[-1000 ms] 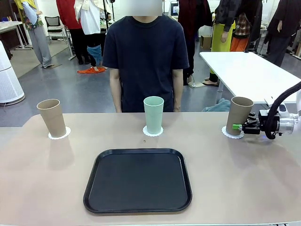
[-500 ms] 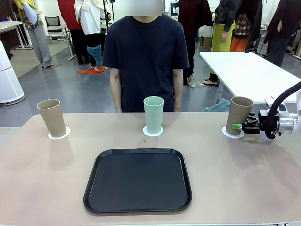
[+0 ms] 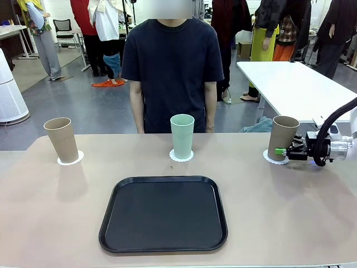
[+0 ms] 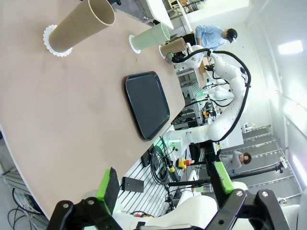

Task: Place coasters on the table and set cups on them.
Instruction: Take one Reusable plastic cup from the Flat Tray and place it on a coaster set by the human.

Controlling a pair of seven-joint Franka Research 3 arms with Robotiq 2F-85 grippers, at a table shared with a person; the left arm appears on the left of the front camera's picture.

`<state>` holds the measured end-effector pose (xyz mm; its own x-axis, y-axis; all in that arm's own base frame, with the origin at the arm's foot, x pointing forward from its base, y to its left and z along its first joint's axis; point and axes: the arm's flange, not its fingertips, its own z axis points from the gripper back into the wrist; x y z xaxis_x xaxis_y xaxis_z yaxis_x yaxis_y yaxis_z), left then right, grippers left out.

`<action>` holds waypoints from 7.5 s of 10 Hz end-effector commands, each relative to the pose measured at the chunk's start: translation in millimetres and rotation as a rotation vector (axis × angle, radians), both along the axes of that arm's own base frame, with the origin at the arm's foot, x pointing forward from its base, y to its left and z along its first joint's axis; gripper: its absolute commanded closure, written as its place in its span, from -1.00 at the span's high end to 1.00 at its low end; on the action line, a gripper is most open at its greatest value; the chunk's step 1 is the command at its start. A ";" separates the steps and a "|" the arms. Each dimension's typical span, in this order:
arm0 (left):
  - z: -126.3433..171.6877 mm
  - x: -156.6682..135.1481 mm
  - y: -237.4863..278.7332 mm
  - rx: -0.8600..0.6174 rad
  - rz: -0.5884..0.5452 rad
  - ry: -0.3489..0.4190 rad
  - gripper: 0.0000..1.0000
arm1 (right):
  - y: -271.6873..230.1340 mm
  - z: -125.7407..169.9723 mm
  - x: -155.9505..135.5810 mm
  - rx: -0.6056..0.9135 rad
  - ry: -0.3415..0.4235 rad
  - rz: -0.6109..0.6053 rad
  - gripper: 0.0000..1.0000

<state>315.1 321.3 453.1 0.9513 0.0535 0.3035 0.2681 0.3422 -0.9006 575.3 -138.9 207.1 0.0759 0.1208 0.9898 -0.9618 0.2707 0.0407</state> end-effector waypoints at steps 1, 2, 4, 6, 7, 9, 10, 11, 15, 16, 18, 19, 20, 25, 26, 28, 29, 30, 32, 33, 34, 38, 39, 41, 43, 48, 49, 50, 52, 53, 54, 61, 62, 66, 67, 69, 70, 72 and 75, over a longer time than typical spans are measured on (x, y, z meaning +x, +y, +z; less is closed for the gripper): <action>2.6 -2.1 0.6 -0.005 -0.002 -0.004 1.00 | -0.1 -7.9 4.9 0.012 0.017 -0.003 0.61; 2.6 -2.1 0.6 -0.005 -0.002 -0.004 1.00 | 0.6 -8.0 4.1 0.013 0.024 0.004 1.00; 2.6 -2.1 0.6 -0.005 -0.002 -0.004 1.00 | 1.8 -7.8 4.3 0.015 0.020 0.016 1.00; 2.6 -2.1 0.6 -0.005 -0.002 -0.004 1.00 | 2.8 -6.9 4.4 0.008 0.017 0.022 1.00; 2.6 -2.1 0.6 -0.005 -0.002 -0.004 1.00 | 3.0 -6.2 4.4 0.005 0.016 0.026 1.00; 2.6 -2.1 0.6 -0.005 -0.002 -0.004 1.00 | 2.7 -5.2 3.4 -0.007 0.015 0.025 1.00; 2.6 -2.1 0.6 -0.005 -0.002 -0.004 1.00 | 2.8 -2.7 2.5 -0.025 0.012 0.026 1.00; 2.6 -2.1 0.6 -0.005 -0.002 -0.004 1.00 | 2.5 -0.4 1.5 -0.047 0.011 0.026 1.00; 2.6 -2.1 0.6 -0.005 -0.002 -0.004 1.00 | 0.8 5.6 -0.9 -0.124 0.018 0.033 1.00; 2.6 -2.1 0.6 -0.005 -0.002 -0.004 1.00 | 0.0 7.4 0.5 -0.134 0.016 0.032 1.00; 2.6 -2.1 0.6 -0.005 -0.002 -0.004 1.00 | -4.8 8.1 -1.6 -0.147 0.027 0.038 1.00; 2.6 -2.1 0.6 -0.005 -0.002 -0.004 1.00 | -6.8 9.9 -0.6 -0.149 0.027 0.037 1.00; 2.6 -2.1 0.6 -0.005 -0.002 -0.004 1.00 | -8.8 11.3 -1.0 -0.152 0.027 0.040 1.00; 2.6 -2.1 0.6 -0.005 -0.002 -0.004 1.00 | -21.7 21.6 -4.9 -0.139 0.025 0.029 1.00; 2.6 -2.1 0.6 -0.005 -0.002 -0.004 1.00 | -24.3 23.2 -5.9 -0.138 0.025 0.026 1.00; 2.6 -2.1 0.6 -0.005 -0.002 -0.004 1.00 | -30.2 24.9 -7.6 -0.144 0.032 0.017 1.00; 2.6 -2.1 0.6 -0.005 -0.002 -0.004 1.00 | -35.6 28.4 -9.3 -0.152 0.033 0.009 1.00; 2.6 -2.1 0.6 -0.005 -0.002 -0.004 1.00 | -39.8 31.6 -12.6 -0.169 0.033 0.004 1.00; 2.6 -2.1 0.6 -0.005 -0.002 -0.004 1.00 | -49.1 44.0 -18.7 -0.223 0.040 -0.016 1.00; 2.6 -2.1 0.6 -0.005 -0.002 -0.004 1.00 | -53.7 53.4 -24.8 -0.286 0.055 -0.036 1.00; 2.6 -2.1 0.6 -0.005 -0.002 -0.004 1.00 | -56.6 69.1 -34.5 -0.361 0.081 -0.056 1.00; 2.6 -2.1 0.6 -0.005 -0.002 -0.004 1.00 | -26.4 150.2 -79.0 -0.703 0.151 -0.085 1.00; 2.6 -2.1 0.6 -0.005 -0.002 -0.004 1.00 | -14.1 173.6 -92.4 -0.818 0.156 -0.144 1.00; 2.6 -2.1 0.6 -0.005 -0.002 -0.004 1.00 | 10.3 225.3 -117.6 -0.996 0.197 -0.287 1.00; 2.6 -2.1 0.6 -0.005 -0.002 -0.004 1.00 | 50.2 287.2 -149.9 -1.062 0.210 -0.384 1.00; 2.6 -2.1 0.6 -0.005 -0.002 -0.004 1.00 | 119.2 374.0 -182.9 -1.122 0.435 -0.598 1.00; 2.6 -2.1 0.6 -0.005 -0.002 -0.004 1.00 | 125.3 377.1 -183.5 -1.112 0.502 -0.551 1.00; 2.6 -2.1 0.6 -0.005 -0.002 -0.004 1.00 | 124.7 378.5 -181.0 -1.092 0.586 -0.483 1.00; 2.6 -2.1 0.6 -0.005 -0.002 -0.004 1.00 | 126.5 377.5 -163.9 -1.036 0.636 -0.511 1.00; 2.6 -2.1 0.6 -0.005 -0.002 -0.004 1.00 | 128.3 372.9 -189.1 -1.105 0.553 -0.507 1.00; 2.6 -2.1 0.6 -0.005 -0.002 -0.004 1.00 | 128.3 372.9 -189.1 -1.105 0.553 -0.507 1.00; 2.6 -2.1 0.6 -0.005 -0.002 -0.004 1.00 | 128.3 372.9 -189.1 -1.105 0.553 -0.507 1.00; 2.6 -2.1 0.6 -0.005 -0.002 -0.004 1.00 | 128.3 372.9 -189.1 -1.105 0.553 -0.507 1.00; 2.6 -2.1 0.6 -0.005 -0.002 -0.004 1.00 | 128.3 372.9 -189.1 -1.105 0.553 -0.507 1.00; 2.6 -2.1 0.6 -0.005 -0.002 -0.004 1.00 | 129.0 378.6 -187.1 -1.094 0.563 -0.490 1.00; 2.6 -2.1 0.6 -0.005 -0.002 -0.004 1.00 | 98.8 381.2 -216.5 -0.896 0.659 -0.635 1.00; 2.6 -2.1 0.6 -0.005 -0.002 -0.004 1.00 | 78.2 373.4 -222.2 -0.766 0.750 -0.623 1.00; 2.6 -2.1 0.6 -0.005 -0.002 -0.004 1.00 | 37.3 365.1 -237.2 -0.339 0.869 -0.423 1.00; 2.6 -2.1 0.6 -0.005 -0.002 -0.004 1.00 | -37.4 328.9 -265.6 0.075 0.951 -0.327 1.00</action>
